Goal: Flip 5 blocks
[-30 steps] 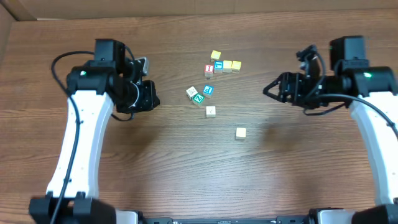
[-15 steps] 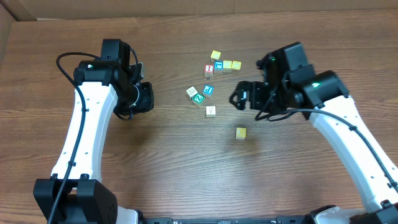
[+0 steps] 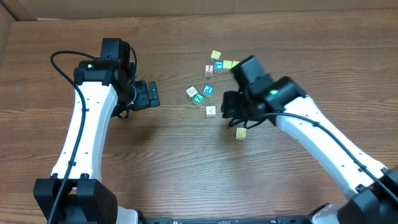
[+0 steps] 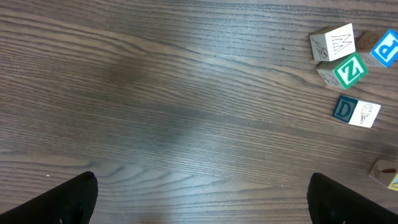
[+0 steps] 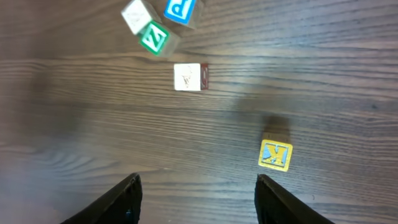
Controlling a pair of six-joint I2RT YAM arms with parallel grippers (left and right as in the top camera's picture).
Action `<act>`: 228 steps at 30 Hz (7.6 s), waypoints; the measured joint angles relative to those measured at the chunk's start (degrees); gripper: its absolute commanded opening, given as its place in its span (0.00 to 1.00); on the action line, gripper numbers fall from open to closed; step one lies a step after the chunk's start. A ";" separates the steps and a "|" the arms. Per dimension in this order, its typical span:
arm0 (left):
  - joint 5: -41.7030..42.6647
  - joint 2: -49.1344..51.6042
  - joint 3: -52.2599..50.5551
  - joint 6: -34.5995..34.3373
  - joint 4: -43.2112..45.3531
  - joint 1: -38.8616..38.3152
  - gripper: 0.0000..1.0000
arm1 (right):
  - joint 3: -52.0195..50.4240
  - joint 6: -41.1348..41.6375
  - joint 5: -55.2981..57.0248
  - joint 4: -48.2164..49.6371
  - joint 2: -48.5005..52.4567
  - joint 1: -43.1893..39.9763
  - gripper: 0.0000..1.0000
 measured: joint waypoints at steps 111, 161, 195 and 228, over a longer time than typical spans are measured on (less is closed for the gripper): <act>-0.63 0.04 0.00 -0.02 0.04 0.00 1.00 | -14.14 11.17 4.61 10.08 13.57 -1.40 0.46; -0.63 0.04 0.00 0.00 0.04 0.00 1.00 | -14.08 8.00 3.82 10.27 13.55 -8.35 0.25; -0.66 0.04 0.00 -0.02 0.04 0.00 1.00 | -14.08 8.00 3.85 10.27 13.55 -8.35 0.26; -0.63 0.04 0.00 -0.02 0.04 0.00 1.00 | -14.14 7.82 3.56 10.19 13.55 -8.35 0.20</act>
